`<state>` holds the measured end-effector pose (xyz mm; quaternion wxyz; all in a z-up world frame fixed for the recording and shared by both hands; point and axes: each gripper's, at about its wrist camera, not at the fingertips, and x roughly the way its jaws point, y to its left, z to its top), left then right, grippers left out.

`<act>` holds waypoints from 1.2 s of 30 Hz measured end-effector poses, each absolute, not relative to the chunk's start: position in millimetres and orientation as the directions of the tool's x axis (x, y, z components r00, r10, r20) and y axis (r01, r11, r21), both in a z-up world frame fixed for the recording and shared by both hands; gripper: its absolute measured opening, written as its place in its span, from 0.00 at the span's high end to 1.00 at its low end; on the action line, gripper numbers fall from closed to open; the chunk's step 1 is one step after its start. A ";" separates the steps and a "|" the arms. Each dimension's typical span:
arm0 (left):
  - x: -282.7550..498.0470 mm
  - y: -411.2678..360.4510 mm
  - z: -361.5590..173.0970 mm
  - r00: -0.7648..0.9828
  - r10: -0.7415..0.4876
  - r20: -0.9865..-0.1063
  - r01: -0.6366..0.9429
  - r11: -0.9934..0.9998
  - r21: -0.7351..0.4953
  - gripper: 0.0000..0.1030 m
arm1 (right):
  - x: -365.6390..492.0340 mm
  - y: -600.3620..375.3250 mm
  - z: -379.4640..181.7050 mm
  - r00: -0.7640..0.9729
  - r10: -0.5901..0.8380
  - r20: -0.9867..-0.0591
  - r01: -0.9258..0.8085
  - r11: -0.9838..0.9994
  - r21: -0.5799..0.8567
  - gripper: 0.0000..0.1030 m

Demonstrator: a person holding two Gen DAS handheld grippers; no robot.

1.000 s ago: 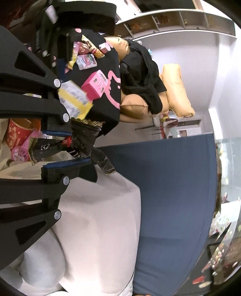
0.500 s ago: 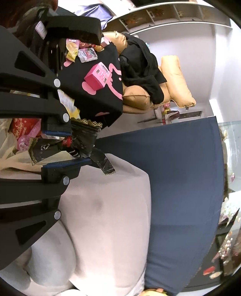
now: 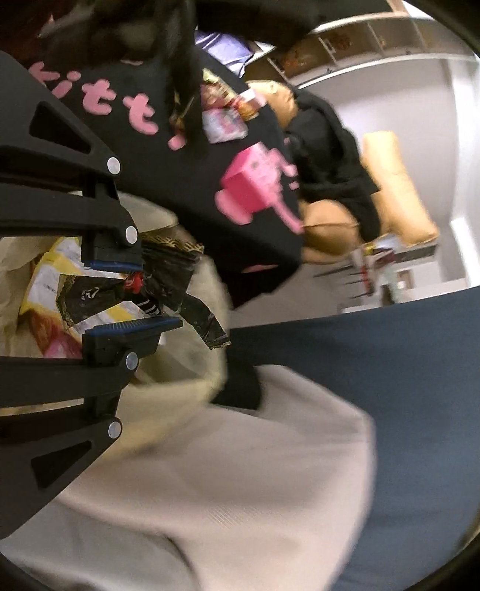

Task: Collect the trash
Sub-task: 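Open both grippers to drop the packet and wrapper into the bag, then move both tools back over the remaining snacks on the table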

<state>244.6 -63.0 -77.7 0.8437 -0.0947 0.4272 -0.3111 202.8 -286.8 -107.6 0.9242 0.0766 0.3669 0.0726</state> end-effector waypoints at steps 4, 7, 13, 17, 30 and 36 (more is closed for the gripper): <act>234.7 -31.9 -70.0 0.502 -0.583 -0.639 0.430 0.809 -0.400 0.47 | 217.8 -278.0 -153.7 0.631 0.162 -0.759 -0.046 0.984 0.171 0.79; 226.3 -8.3 -65.9 0.571 -0.544 -0.616 0.414 0.838 -0.357 0.43 | 219.2 -278.0 -166.5 0.601 0.125 -0.790 -0.025 0.990 0.138 0.79; 228.4 31.6 -73.4 0.597 -0.526 -0.605 0.320 0.848 -0.422 0.42 | 216.8 -284.4 -168.4 0.584 0.122 -0.803 0.013 0.987 0.159 0.78; 226.2 48.7 -73.4 0.610 -0.521 -0.598 0.294 0.849 -0.440 0.42 | 212.4 -281.3 -157.7 0.592 0.161 -0.790 -0.003 0.980 0.198 0.66; 209.2 101.2 -60.3 0.682 -0.481 -0.550 0.236 0.857 -0.457 0.41 | 174.9 -251.4 -81.7 0.711 0.118 -0.693 -0.056 0.992 0.111 0.38; 200.6 142.5 -57.8 0.725 -0.428 -0.540 0.174 0.872 -0.458 0.41 | 168.4 -213.2 -43.8 0.768 0.151 -0.622 -0.122 0.988 0.090 0.35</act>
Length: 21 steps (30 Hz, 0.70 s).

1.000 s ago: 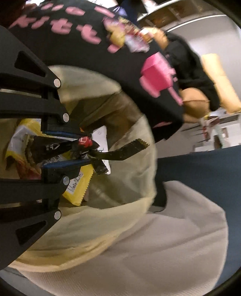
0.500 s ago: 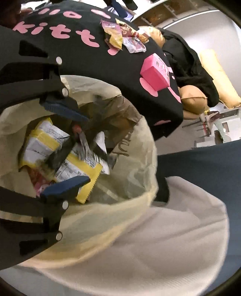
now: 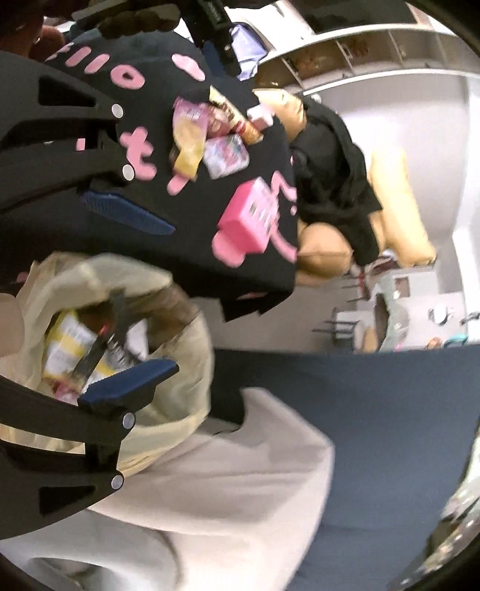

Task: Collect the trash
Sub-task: 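Move both tools back over the remaining snacks on the table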

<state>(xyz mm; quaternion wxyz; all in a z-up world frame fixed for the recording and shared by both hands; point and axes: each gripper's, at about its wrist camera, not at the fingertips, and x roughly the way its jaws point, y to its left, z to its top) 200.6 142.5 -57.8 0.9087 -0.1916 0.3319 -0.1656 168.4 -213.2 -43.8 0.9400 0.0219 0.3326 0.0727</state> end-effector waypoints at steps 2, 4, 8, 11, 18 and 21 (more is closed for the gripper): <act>197.2 159.2 -59.5 0.738 -0.408 -0.538 0.146 0.875 -0.462 0.41 | 168.1 -193.1 -34.6 0.780 0.165 -0.603 -0.159 0.985 0.063 0.35; 194.1 176.5 -61.6 0.751 -0.387 -0.535 0.119 0.877 -0.466 0.41 | 169.2 -173.1 -28.6 0.786 0.183 -0.591 -0.194 0.980 0.047 0.35; 189.5 205.5 -64.7 0.772 -0.347 -0.532 0.076 0.882 -0.465 0.41 | 178.1 -139.5 -25.2 0.769 0.242 -0.591 -0.262 0.964 0.054 0.35; 187.6 223.3 -68.4 0.786 -0.322 -0.528 0.069 0.894 -0.443 0.40 | 189.6 -117.5 -31.1 0.736 0.292 -0.611 -0.300 0.949 0.092 0.35; 211.8 249.4 -84.2 0.755 -0.311 -0.577 0.098 0.924 -0.371 0.39 | 229.8 -74.8 -62.1 0.649 0.352 -0.674 -0.343 0.927 0.153 0.35; 236.6 244.7 -85.6 0.720 -0.326 -0.613 0.137 0.932 -0.336 0.39 | 243.2 -60.4 -76.0 0.617 0.386 -0.686 -0.368 0.912 0.181 0.35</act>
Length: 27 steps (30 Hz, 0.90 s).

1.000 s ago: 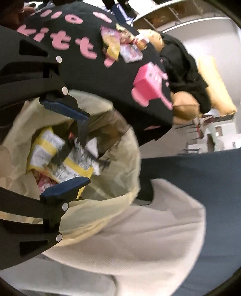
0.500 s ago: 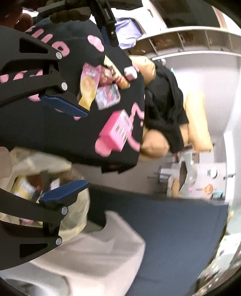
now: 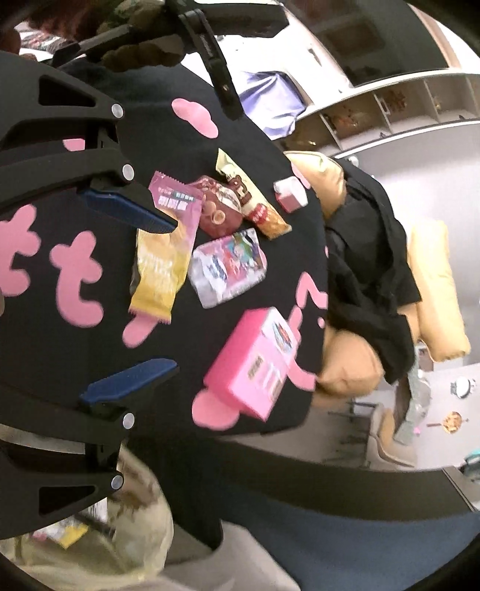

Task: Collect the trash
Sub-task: 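Move both tools back over the remaining snacks on the table, then grasp the long cream snack bag with the left gripper while the right grasps a white-pink milk packet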

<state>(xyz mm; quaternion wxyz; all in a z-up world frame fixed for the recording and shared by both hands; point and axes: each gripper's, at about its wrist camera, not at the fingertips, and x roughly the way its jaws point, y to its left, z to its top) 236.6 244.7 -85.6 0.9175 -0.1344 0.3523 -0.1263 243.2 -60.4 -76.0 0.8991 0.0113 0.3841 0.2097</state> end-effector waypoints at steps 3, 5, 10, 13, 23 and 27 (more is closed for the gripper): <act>267.5 235.0 -89.1 0.676 -0.336 -0.656 0.165 0.936 -0.311 0.39 | 250.6 -50.4 -88.3 0.603 0.385 -0.699 -0.379 0.909 0.174 0.35; 290.0 227.9 -93.4 0.654 -0.333 -0.679 0.171 0.940 -0.296 0.39 | 255.6 -48.6 -93.6 0.595 0.385 -0.705 -0.386 0.907 0.169 0.35; 338.5 212.2 -113.1 0.595 -0.298 -0.747 0.146 0.953 -0.264 0.39 | 268.7 -48.1 -99.3 0.598 0.369 -0.712 -0.398 0.907 0.136 0.35; 350.6 204.1 -122.4 0.563 -0.303 -0.769 0.141 0.952 -0.272 0.55 | 281.3 -43.7 -101.9 0.571 0.387 -0.724 -0.434 0.891 0.133 0.35; 316.6 231.1 -117.7 0.571 -0.282 -0.771 0.094 0.955 -0.280 0.70 | 331.7 -11.0 -114.5 0.477 0.460 -0.749 -0.526 0.832 0.176 0.35; 298.3 253.7 -113.2 0.599 -0.235 -0.765 0.039 0.963 -0.266 0.69 | 350.8 4.6 -120.8 0.438 0.473 -0.764 -0.540 0.818 0.198 0.35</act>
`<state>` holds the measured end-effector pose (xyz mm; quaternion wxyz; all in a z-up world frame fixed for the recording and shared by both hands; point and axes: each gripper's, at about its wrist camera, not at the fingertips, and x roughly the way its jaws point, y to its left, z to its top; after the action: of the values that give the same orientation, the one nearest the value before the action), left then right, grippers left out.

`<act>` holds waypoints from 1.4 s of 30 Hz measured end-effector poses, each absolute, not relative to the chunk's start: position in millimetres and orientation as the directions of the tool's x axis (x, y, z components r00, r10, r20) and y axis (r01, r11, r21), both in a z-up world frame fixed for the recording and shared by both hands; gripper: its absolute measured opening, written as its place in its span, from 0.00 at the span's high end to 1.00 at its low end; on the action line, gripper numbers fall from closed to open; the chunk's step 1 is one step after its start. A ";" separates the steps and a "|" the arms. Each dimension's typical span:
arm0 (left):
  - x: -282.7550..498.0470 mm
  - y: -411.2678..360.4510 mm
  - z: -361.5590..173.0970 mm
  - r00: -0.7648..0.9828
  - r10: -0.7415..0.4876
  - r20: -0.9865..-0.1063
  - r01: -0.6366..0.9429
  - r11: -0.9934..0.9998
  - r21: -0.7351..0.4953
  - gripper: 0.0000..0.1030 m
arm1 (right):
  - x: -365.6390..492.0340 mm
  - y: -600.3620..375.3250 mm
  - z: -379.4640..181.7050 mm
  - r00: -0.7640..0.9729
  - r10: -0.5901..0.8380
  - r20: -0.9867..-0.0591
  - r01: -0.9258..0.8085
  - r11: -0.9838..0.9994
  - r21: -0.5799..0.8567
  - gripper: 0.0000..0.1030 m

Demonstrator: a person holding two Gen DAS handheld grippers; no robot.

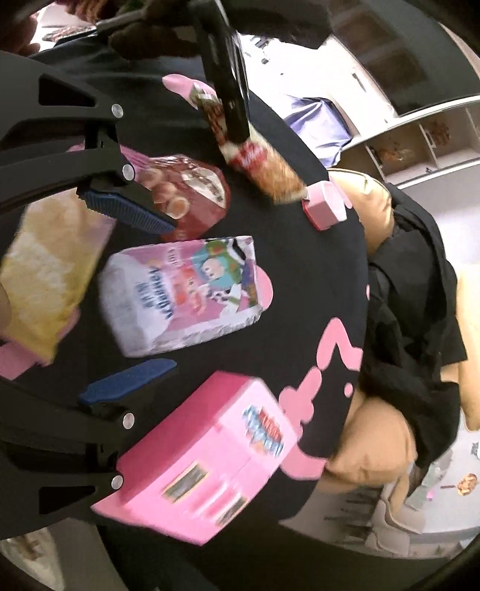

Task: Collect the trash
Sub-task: 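Grasp the long cream snack bag with the left gripper while the right grasps a white-pink milk packet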

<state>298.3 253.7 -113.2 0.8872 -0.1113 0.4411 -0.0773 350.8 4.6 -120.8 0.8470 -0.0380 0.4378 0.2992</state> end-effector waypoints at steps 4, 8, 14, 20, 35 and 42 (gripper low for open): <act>287.0 267.2 -114.9 0.599 -0.234 -0.766 0.015 0.959 -0.282 0.69 | 359.6 23.4 -128.3 0.414 0.447 -0.793 -0.558 0.813 0.167 0.35; 280.0 272.2 -119.6 0.591 -0.255 -0.765 0.008 0.950 -0.311 0.68 | 365.2 29.0 -132.3 0.403 0.436 -0.804 -0.552 0.817 0.166 0.35; 277.3 276.5 -122.3 0.595 -0.280 -0.754 0.002 0.938 -0.347 0.68 | 367.4 34.1 -133.2 0.371 0.421 -0.828 -0.565 0.810 0.158 0.30; 271.4 277.1 -122.6 0.591 -0.285 -0.755 0.001 0.936 -0.352 0.66 | 371.1 33.7 -122.7 0.389 0.438 -0.811 -0.562 0.810 0.168 0.31; 268.0 273.6 -118.7 0.580 -0.295 -0.760 0.012 0.935 -0.354 0.51 | 360.3 33.4 -112.1 0.435 0.393 -0.810 -0.547 0.830 0.109 0.81; 285.3 264.8 -106.1 0.591 -0.237 -0.771 0.018 0.959 -0.281 0.50 | 348.4 21.0 -102.4 0.457 0.401 -0.794 -0.535 0.837 0.115 0.82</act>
<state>285.3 264.8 -106.1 0.8834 -0.1228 0.4464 -0.0722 348.4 21.0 -102.4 0.8501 -0.0759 0.4425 0.2754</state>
